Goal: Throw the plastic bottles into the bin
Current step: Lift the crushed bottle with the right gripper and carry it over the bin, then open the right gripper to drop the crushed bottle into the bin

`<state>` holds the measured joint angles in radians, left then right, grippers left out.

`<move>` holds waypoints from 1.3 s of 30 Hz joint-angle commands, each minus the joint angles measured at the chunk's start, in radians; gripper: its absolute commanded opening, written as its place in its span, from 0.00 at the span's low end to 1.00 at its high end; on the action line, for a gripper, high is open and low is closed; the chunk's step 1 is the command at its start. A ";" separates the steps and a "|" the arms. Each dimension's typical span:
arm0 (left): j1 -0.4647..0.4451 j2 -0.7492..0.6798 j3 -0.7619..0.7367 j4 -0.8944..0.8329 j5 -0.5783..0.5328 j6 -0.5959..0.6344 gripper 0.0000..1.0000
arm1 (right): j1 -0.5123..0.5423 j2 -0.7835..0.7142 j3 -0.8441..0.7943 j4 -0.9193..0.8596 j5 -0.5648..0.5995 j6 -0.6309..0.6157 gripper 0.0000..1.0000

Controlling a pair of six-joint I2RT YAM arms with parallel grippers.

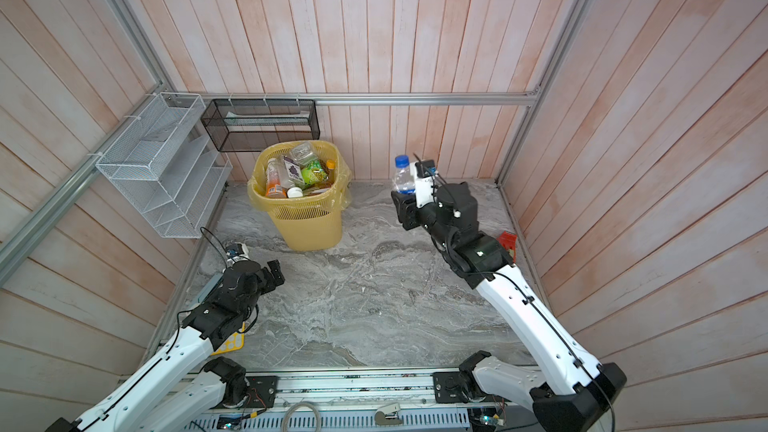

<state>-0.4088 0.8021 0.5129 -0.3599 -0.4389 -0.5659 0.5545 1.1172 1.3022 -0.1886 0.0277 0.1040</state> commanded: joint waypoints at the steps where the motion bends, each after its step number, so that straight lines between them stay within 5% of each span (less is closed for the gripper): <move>1: -0.004 -0.004 0.032 0.003 -0.003 0.028 1.00 | -0.005 0.010 0.075 0.251 -0.024 0.014 0.46; 9: -0.005 -0.002 0.035 0.007 0.009 0.038 1.00 | 0.034 0.373 0.309 0.408 -0.327 0.233 0.45; 15: -0.005 0.007 0.035 0.005 0.012 0.045 1.00 | 0.131 0.825 0.686 0.077 -0.398 0.230 0.51; 18: -0.005 0.012 0.040 -0.008 0.009 0.050 1.00 | 0.137 0.969 0.918 -0.129 -0.366 0.209 0.65; 21: -0.005 0.007 0.031 -0.010 0.006 0.048 1.00 | 0.137 0.966 0.954 -0.149 -0.326 0.193 0.85; 26: -0.005 0.002 0.014 0.004 0.015 0.037 1.00 | 0.142 0.847 0.875 -0.133 -0.189 0.162 1.00; 32: -0.005 0.025 0.020 0.013 0.019 0.041 1.00 | 0.124 0.745 0.786 -0.136 -0.051 0.112 1.00; 39: -0.005 0.041 0.025 0.017 0.025 0.043 1.00 | 0.073 0.707 0.683 -0.145 -0.074 0.117 1.00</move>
<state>-0.4088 0.8383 0.5228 -0.3592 -0.4232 -0.5346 0.6319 1.8114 2.0251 -0.2935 -0.0639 0.2382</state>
